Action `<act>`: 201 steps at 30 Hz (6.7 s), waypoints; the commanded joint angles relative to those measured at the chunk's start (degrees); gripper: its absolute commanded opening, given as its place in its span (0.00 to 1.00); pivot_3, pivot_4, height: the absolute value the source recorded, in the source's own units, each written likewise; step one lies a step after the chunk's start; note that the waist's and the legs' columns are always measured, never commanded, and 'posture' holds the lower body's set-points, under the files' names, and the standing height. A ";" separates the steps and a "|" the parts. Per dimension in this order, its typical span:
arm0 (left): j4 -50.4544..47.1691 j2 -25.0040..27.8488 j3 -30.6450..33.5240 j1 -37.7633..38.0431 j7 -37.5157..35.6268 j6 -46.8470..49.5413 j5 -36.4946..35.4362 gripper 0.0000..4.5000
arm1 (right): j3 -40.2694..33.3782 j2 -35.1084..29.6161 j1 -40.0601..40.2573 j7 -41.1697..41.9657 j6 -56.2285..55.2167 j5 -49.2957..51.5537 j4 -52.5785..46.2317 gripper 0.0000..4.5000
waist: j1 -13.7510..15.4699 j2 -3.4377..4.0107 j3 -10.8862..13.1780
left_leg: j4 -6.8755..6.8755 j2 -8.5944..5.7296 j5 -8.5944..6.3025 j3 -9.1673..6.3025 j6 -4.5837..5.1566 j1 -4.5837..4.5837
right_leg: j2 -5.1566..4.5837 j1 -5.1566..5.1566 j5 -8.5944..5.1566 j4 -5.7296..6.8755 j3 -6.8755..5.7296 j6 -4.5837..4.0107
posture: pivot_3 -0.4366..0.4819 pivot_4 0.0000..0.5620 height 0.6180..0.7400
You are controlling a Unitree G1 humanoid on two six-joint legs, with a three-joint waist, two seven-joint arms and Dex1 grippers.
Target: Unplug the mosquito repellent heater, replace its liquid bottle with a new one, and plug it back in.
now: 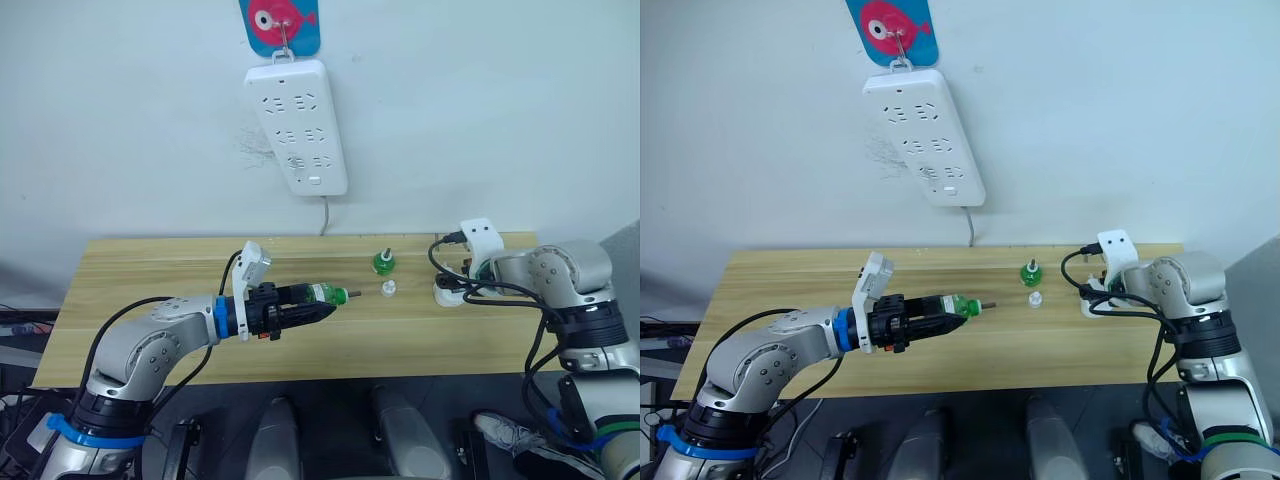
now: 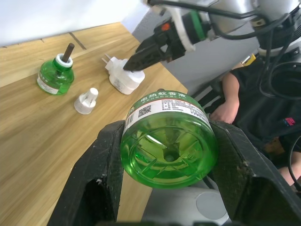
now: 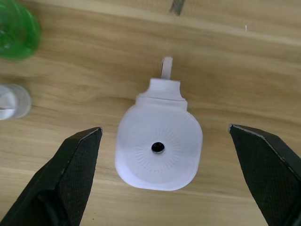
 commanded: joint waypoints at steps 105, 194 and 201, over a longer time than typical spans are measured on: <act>6.72 -0.09 14.04 -24.62 0.05 24.12 -26.93 0.51 | -12.21 -7.28 11.57 15.03 -22.91 75.21 -21.01 0.65 | -0.82 0.02 -0.02 | 0.09 0.03 0.01 -0.13 -0.01 -0.04 | 0.00 0.04 0.02 0.07 -0.16 0.04 | 0.35 0.41 1.00; 5.51 -6.73 6.01 -21.80 0.64 19.41 -19.73 0.51 | -10.15 -13.63 3.14 50.55 -23.44 36.63 -30.99 0.00 | -0.03 0.01 -0.06 | 0.19 -0.02 0.03 -0.06 -0.02 0.01 | -0.08 0.10 0.08 0.09 -0.16 0.11 | 0.30 0.40 1.00; 1.68 -1.50 0.05 -20.03 -10.29 14.44 -11.47 0.51 | -8.60 -11.50 0.66 47.71 -23.51 35.13 -28.26 0.00 | 0.03 0.01 -0.06 | 0.17 -0.02 0.02 -0.07 -0.01 0.00 | -0.07 0.09 0.08 0.06 -0.17 0.11 | 0.30 0.40 1.00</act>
